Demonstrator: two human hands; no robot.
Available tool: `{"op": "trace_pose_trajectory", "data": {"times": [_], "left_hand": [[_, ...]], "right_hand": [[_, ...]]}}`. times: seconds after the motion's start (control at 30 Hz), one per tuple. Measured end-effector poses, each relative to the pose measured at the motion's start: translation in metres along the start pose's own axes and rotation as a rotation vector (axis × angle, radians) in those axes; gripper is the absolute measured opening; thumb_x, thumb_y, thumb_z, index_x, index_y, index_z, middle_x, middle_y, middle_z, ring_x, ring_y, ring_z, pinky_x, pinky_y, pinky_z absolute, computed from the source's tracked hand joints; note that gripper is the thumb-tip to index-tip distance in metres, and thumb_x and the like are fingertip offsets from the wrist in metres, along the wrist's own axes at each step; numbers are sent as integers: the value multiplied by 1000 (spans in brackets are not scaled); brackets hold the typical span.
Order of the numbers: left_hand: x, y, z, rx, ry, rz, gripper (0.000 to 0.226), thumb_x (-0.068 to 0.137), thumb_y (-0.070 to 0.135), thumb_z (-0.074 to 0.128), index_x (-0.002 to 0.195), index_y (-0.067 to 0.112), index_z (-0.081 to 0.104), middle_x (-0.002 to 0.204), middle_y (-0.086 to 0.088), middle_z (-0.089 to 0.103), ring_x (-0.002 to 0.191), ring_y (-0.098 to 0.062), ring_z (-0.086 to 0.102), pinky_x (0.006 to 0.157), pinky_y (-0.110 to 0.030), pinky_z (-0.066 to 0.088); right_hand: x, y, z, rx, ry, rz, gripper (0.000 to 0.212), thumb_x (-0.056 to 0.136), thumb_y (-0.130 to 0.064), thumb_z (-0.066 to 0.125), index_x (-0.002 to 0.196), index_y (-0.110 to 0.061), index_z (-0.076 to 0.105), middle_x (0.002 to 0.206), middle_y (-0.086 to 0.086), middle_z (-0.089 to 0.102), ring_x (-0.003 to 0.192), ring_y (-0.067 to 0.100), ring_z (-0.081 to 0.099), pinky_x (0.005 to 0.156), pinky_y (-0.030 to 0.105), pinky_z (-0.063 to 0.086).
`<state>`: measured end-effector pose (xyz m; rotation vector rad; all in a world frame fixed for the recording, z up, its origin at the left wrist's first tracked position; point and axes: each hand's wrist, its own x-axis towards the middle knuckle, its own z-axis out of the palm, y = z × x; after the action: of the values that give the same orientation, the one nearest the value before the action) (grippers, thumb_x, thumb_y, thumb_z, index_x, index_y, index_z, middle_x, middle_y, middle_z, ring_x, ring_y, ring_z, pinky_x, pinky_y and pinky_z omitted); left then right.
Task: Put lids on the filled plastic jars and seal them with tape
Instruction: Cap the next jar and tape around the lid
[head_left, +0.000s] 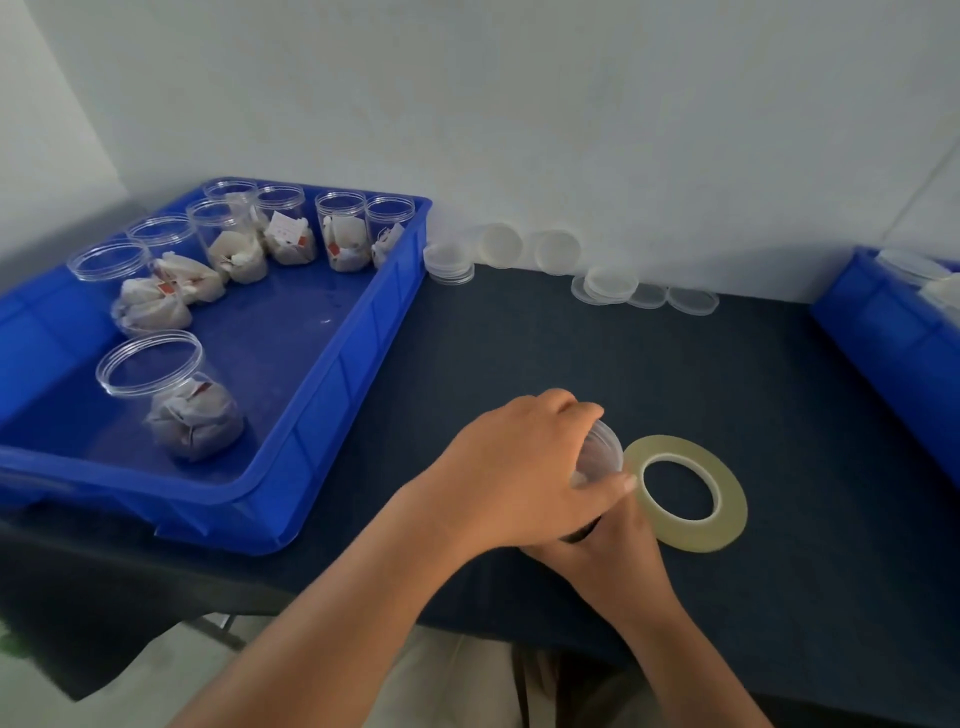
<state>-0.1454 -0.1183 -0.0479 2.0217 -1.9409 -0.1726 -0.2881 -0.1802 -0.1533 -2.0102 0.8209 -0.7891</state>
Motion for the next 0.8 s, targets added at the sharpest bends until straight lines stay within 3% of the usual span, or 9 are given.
{"op": "trace_pose_trajectory", "data": {"times": [0.13, 0.23, 0.37, 0.5, 0.53, 0.6, 0.63, 0.7, 0.8], "left_hand": [[0, 21, 1, 172, -54, -18, 61, 97, 68, 51, 146, 31, 47, 132, 0, 54, 110, -23, 58, 80, -38, 56], [4, 28, -2, 173, -116, -58, 52, 94, 59, 62, 142, 39, 52, 124, 2, 52, 103, -23, 57, 71, -35, 49], [5, 27, -1, 143, -158, -17, 49, 96, 51, 64, 139, 33, 49, 127, -1, 48, 110, -26, 52, 81, -38, 50], [-3, 27, 6, 230, -115, 172, 57, 88, 75, 55, 119, 28, 54, 115, 2, 51, 105, -23, 51, 91, -44, 47], [-3, 27, 6, 231, -96, 200, 56, 87, 80, 48, 110, 30, 58, 112, 6, 54, 102, -19, 52, 92, -42, 48], [-1, 23, 5, 146, -60, 264, 53, 87, 77, 35, 89, 33, 65, 103, 14, 61, 95, -12, 54, 89, -39, 49], [-1, 19, 4, 77, -45, 303, 53, 89, 72, 34, 82, 33, 68, 100, 16, 64, 93, -9, 56, 88, -37, 49], [-1, 9, 3, -71, -38, 380, 48, 100, 60, 46, 84, 29, 79, 103, 16, 73, 103, -8, 63, 95, -37, 48], [-4, -3, -1, -160, 28, 367, 35, 100, 52, 64, 128, 33, 74, 132, 16, 69, 135, -5, 52, 118, -30, 35]], "right_hand": [[-5, -1, 4, -164, 35, -31, 72, 75, -64, 67, 131, -22, 55, 104, -27, 57, 101, -17, 58, 69, 7, 50], [-7, -2, 4, -160, 62, -13, 65, 69, -67, 65, 126, -39, 50, 98, -29, 58, 101, -19, 57, 69, 9, 52], [-6, 7, 7, -262, 79, -16, 68, 76, -65, 65, 131, -32, 42, 102, -26, 53, 107, -10, 56, 77, 2, 45], [-11, 20, 2, -243, -75, -88, 58, 73, -60, 69, 118, -27, 54, 100, -21, 62, 101, -3, 65, 80, 24, 59], [-13, 21, 3, -215, -21, -92, 49, 70, -50, 79, 110, -37, 55, 98, -27, 64, 102, -12, 63, 79, 14, 56], [-18, 16, 4, -170, 49, -81, 55, 59, -26, 92, 93, -49, 54, 91, -43, 61, 99, -41, 43, 74, -14, 28], [-19, 11, 4, -169, 2, -75, 60, 58, -27, 92, 94, -52, 50, 99, -51, 57, 99, -45, 36, 73, -17, 19], [-11, 0, 0, -191, -86, -130, 71, 64, -39, 94, 106, -58, 40, 121, -54, 47, 110, -38, 40, 81, -13, 29], [-1, -4, -9, 108, -72, -123, 69, 70, -32, 95, 127, -44, 57, 123, -18, 68, 116, 6, 68, 85, 18, 57]]}}
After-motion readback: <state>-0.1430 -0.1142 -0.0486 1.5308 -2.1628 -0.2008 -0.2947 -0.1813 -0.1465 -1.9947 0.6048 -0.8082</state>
